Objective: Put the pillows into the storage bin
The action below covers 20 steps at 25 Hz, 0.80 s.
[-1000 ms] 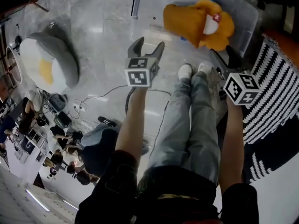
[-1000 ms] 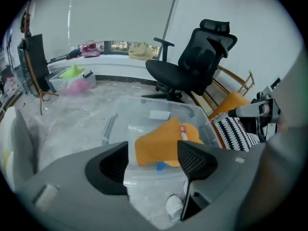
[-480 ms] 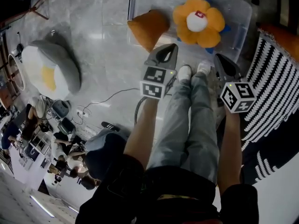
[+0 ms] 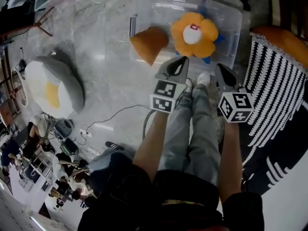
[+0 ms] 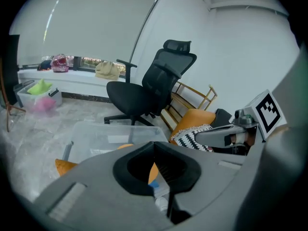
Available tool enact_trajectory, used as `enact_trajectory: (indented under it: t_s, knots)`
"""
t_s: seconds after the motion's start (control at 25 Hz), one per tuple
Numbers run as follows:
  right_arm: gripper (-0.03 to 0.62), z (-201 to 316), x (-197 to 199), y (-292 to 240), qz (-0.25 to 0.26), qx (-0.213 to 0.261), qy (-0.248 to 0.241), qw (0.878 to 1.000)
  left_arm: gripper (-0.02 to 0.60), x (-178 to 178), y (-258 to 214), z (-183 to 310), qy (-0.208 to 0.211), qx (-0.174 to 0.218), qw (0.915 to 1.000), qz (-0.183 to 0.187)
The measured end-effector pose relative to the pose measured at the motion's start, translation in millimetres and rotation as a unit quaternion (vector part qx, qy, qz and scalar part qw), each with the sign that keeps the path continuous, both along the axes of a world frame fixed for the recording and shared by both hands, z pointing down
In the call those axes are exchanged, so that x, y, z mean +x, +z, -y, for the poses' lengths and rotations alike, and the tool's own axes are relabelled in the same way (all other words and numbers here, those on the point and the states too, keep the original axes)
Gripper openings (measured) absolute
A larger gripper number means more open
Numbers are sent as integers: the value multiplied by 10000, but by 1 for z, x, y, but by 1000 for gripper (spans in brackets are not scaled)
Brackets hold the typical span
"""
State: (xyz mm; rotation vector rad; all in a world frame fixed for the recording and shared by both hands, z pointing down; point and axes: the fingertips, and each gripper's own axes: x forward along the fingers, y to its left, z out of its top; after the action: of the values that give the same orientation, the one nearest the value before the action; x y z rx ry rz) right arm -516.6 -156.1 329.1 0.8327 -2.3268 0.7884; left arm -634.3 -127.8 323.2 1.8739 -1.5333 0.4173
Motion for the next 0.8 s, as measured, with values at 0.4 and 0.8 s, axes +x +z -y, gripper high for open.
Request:
enact_trajectory:
  t_s: [0.4, 0.8]
  knots:
    - [3, 9, 38, -92, 102, 588, 918, 9940, 11, 22, -100, 13, 57, 711, 9966, 402]
    - [3, 48, 124, -203, 287, 1401, 1924, 9708, 11, 106, -202, 58, 618, 1381, 9882, 247]
